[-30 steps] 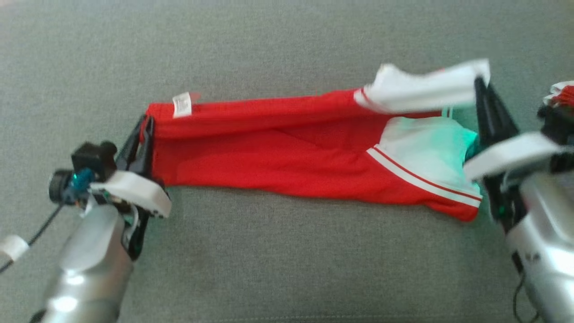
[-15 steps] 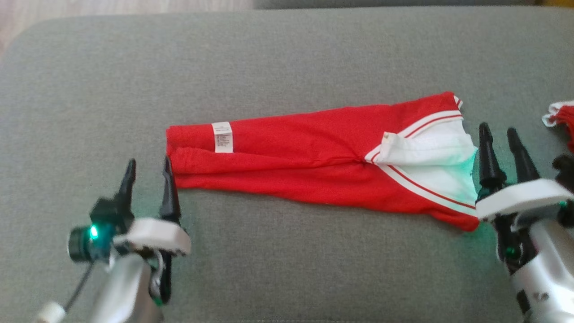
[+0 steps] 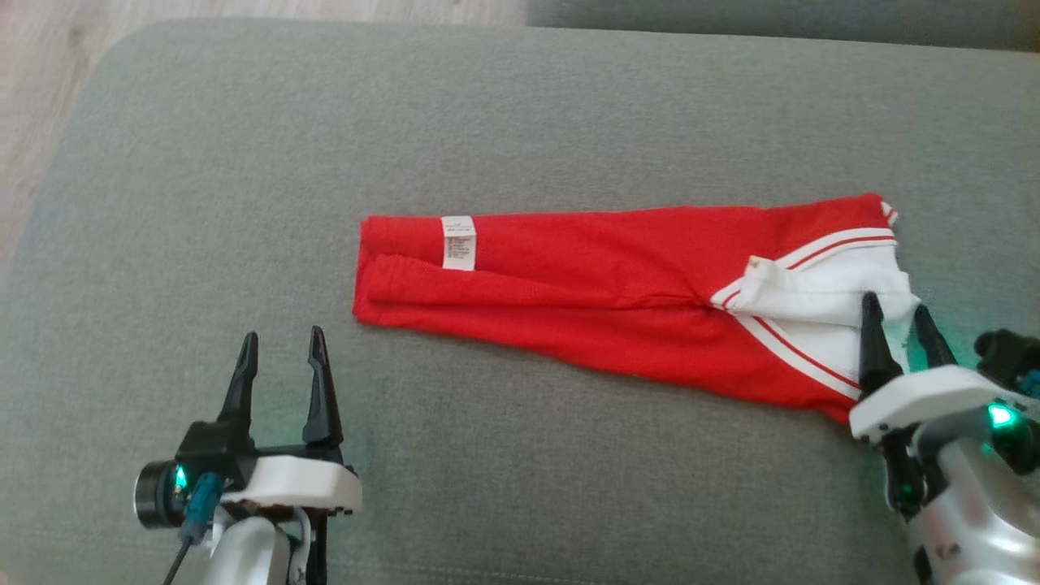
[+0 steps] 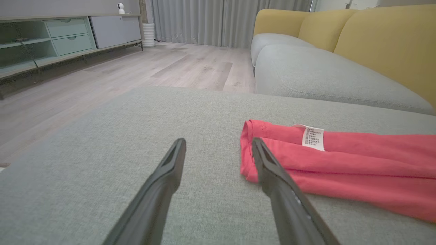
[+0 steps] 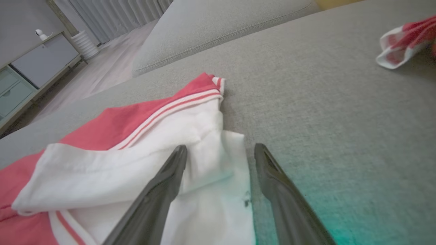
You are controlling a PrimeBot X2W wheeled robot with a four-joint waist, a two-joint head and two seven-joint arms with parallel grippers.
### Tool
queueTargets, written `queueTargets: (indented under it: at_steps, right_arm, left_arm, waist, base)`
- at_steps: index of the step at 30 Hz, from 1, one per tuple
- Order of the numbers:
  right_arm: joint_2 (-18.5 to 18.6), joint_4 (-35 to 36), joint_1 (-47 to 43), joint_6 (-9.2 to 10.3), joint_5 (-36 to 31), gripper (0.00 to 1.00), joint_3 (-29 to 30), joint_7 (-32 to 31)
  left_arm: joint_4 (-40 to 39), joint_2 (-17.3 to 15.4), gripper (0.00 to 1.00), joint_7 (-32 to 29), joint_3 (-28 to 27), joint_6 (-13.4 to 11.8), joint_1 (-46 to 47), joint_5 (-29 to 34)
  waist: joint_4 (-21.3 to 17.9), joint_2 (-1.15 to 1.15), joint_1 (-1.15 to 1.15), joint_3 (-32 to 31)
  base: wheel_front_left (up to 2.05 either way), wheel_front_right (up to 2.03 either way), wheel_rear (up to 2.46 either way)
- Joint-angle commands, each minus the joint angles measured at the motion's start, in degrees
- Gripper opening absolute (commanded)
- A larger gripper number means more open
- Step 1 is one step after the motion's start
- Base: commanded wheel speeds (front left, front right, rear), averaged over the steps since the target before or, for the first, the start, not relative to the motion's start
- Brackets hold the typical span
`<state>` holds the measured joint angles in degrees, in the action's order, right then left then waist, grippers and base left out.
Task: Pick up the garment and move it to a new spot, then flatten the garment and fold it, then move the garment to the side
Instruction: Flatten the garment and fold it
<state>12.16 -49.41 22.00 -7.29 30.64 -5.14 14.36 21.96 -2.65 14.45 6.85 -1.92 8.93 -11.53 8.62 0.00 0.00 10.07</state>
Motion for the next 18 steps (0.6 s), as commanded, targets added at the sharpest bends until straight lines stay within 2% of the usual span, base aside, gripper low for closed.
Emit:
queueTargets:
  at_steps: [1,4,12,13,14,15,18]
  right_arm:
    - [-0.45,0.74,2.09,-0.2,-1.02,1.0,-0.39,0.61]
    - [-1.78,-0.23,2.76,-0.2,-0.77,1.0,0.37,0.62]
    - [-3.49,-3.68,3.33,-0.2,2.32,1.0,-2.41,-0.4]
    - [-3.65,-3.9,3.45,-0.2,2.94,0.94,-2.93,-0.86]
    - [-3.8,-4.0,3.56,-0.2,3.74,0.56,-3.28,-1.13]
    - [-3.89,-4.06,3.69,-0.2,4.44,0.0,-3.8,-1.5]
    - [-3.7,-3.94,3.88,-0.2,6.03,0.0,-5.56,-1.69]
  left_arm:
    - [-2.07,-0.26,1.0,0.54,-1.89,0.24,0.95,-0.02]
    - [-2.5,-0.25,1.0,0.54,-1.42,0.05,1.06,-0.49]
    - [-2.86,-0.23,1.0,0.54,-0.46,0.31,1.49,-0.96]
    - [-2.77,-0.23,1.0,0.54,-0.35,0.4,1.52,-1.04]
    - [-2.67,-0.23,1.0,0.54,-0.23,0.5,1.57,-1.08]
    - [-2.58,-0.23,1.0,0.55,-0.1,0.59,1.64,-1.08]
    - [-2.27,-0.23,1.0,0.55,0.36,0.71,1.76,-1.06]
  waist:
    - [0.54,0.0,0.0,0.51]
    - [0.85,0.0,0.0,0.87]
    - [0.87,0.0,0.0,1.16]
    - [0.81,0.0,0.0,1.2]
    - [0.77,0.0,0.0,1.24]
    - [0.74,0.0,0.0,1.3]
    - [0.61,0.0,0.0,1.25]
  base:
    - [0.0,0.0,0.0]
    - [0.0,0.0,0.0]
    - [0.0,0.0,0.0]
    - [0.0,0.0,0.0]
    - [0.0,0.0,0.0]
    - [0.0,0.0,0.0]
    - [0.0,0.0,0.0]
